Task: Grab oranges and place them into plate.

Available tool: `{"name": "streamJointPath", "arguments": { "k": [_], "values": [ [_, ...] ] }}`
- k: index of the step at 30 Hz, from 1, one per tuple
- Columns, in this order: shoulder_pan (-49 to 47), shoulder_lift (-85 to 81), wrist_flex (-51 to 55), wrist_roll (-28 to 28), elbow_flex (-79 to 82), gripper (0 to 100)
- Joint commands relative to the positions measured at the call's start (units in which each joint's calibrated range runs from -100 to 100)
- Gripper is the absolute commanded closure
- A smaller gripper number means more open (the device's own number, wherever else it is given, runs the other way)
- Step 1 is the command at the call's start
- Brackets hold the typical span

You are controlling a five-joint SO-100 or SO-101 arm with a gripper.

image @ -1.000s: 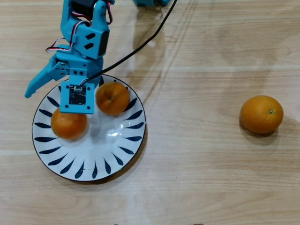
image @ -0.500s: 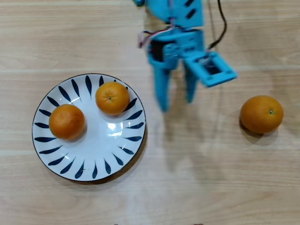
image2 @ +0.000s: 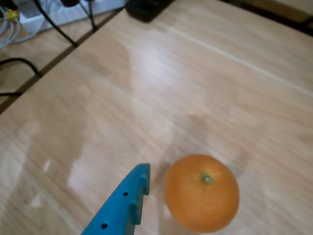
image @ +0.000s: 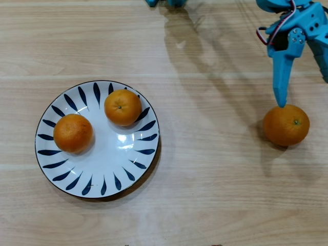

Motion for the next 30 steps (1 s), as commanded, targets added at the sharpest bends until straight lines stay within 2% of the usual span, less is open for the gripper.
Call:
{"name": "streamJointPath", "arguments": {
  "k": [1,5,15,21,24,30],
  "values": [
    [-0.69,2.39,-3.89,-2.73,0.5,53],
    [-0.77,6.54,-3.89,-4.67,0.59,54],
    [0.84,15.33,-4.15,-5.4,-0.23,54],
    [0.92,20.65,-13.95,-5.4,0.32,54],
    [0.68,21.75,-14.55,-5.45,-0.14,54],
    [0.76,22.0,-14.29,-5.5,0.32,69]
  ]
}}
